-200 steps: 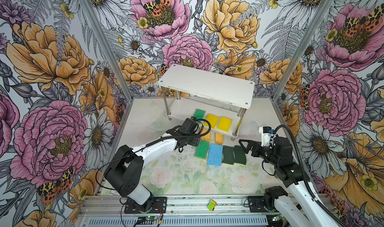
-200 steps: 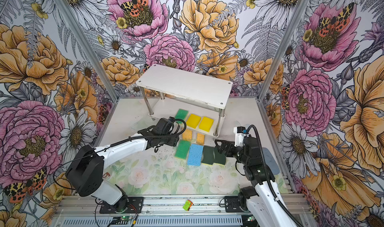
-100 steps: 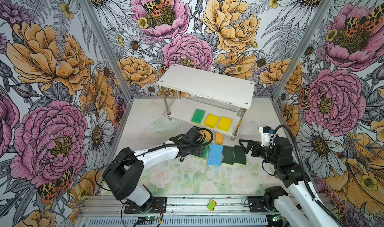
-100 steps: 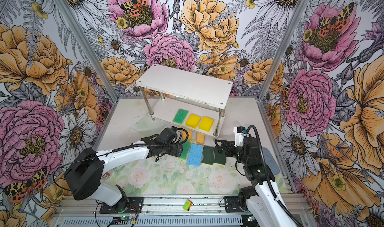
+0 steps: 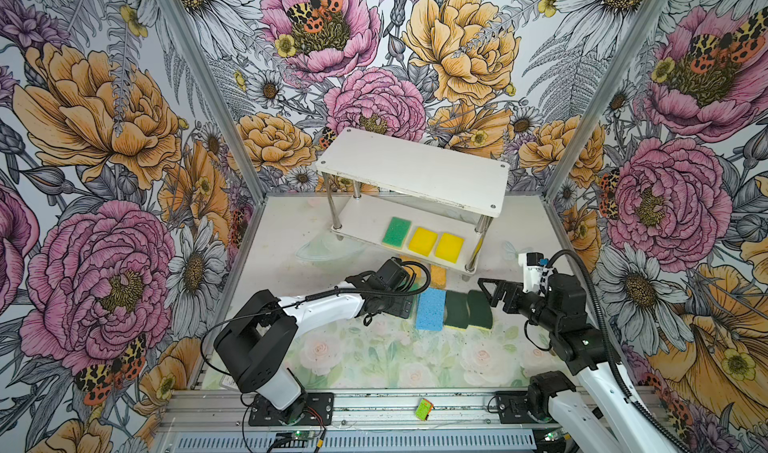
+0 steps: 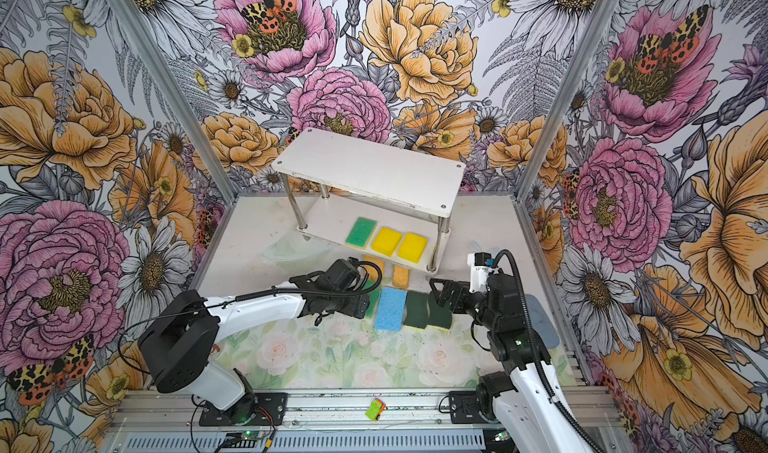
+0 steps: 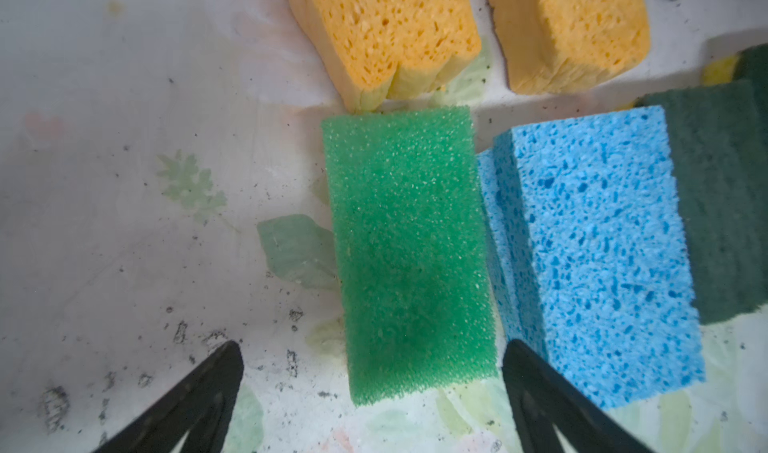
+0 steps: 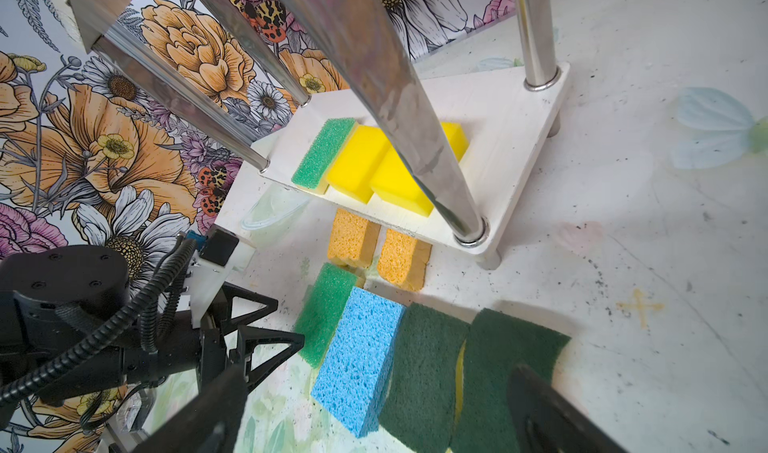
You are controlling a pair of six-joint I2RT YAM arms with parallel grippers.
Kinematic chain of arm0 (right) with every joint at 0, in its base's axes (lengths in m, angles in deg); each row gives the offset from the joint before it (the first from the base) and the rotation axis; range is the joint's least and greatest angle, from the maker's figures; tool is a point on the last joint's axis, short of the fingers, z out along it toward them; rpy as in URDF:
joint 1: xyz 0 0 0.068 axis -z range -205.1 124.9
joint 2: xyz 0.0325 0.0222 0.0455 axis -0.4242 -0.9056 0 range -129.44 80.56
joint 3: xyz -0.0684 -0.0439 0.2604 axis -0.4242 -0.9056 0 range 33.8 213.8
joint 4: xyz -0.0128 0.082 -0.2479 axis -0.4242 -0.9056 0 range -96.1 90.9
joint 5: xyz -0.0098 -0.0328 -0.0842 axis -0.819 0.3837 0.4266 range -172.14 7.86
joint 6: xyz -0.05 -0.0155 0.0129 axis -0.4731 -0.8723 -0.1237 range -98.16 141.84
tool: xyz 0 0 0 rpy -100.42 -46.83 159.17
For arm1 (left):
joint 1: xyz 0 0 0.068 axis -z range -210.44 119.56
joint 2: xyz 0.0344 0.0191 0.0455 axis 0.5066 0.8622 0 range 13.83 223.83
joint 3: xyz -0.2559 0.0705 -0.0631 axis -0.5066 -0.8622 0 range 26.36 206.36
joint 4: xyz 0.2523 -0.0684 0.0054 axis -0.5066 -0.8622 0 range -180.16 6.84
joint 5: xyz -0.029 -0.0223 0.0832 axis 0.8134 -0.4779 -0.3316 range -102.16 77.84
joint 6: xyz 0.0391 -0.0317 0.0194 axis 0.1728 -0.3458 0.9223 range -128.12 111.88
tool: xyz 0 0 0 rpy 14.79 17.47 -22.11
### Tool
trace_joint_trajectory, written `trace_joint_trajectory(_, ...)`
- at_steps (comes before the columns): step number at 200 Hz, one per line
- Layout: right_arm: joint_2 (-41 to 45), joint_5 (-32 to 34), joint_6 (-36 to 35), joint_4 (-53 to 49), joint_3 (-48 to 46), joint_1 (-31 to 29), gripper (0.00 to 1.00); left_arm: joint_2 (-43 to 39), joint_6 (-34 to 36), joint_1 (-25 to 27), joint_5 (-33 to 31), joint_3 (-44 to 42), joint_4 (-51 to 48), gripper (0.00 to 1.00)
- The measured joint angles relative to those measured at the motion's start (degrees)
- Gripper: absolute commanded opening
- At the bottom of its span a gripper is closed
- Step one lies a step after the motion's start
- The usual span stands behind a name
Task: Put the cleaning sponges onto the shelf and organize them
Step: 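Withdraw the left gripper from the shelf back over the sponge row, then lower the open left gripper over the bright green sponge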
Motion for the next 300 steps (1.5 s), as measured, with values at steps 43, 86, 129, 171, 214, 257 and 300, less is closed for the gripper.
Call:
trace_joint_trajectory(43, -0.02, 0.0, -0.02, 0.0, 0.0, 0.0, 1.0, 0.02, 0.04, 0.66, 0.63, -0.02, 1.57, 0.99)
trace_joint_trajectory(86, -0.02, 0.0, 0.0, 0.0, 0.0, 0.0, 1.0, 0.02, 0.04, 1.86, 0.55, -0.11, 2.1, 0.97)
trace_joint_trajectory(129, 0.0, 0.0, 0.0, 0.0, 0.0, 0.0, 1.0, 0.85, 0.04, 2.27, 0.35, -0.11, 2.36, 0.91)
trace_joint_trajectory(171, 0.44, 0.02, 0.0, 0.0, -0.02, 0.0, 1.0, 3.89, 0.07, 2.49, 0.39, -0.11, 2.43, 0.88)
trace_joint_trajectory(214, 1.03, 0.02, 0.0, -0.02, -0.02, 0.0, 1.0, 4.22, 0.07, 3.13, 0.39, 0.07, 2.49, 0.87)
trace_joint_trajectory(257, 1.11, 0.02, 0.0, 0.0, -0.02, 0.0, 1.0, 6.08, 0.07, 3.5, 0.35, 1.11, 2.36, 0.86)
trace_joint_trajectory(300, 1.11, 0.02, 0.0, 0.0, -0.02, 0.0, 1.0, 8.72, 0.26, 3.78, -0.28, 3.72, 1.7, 0.83)
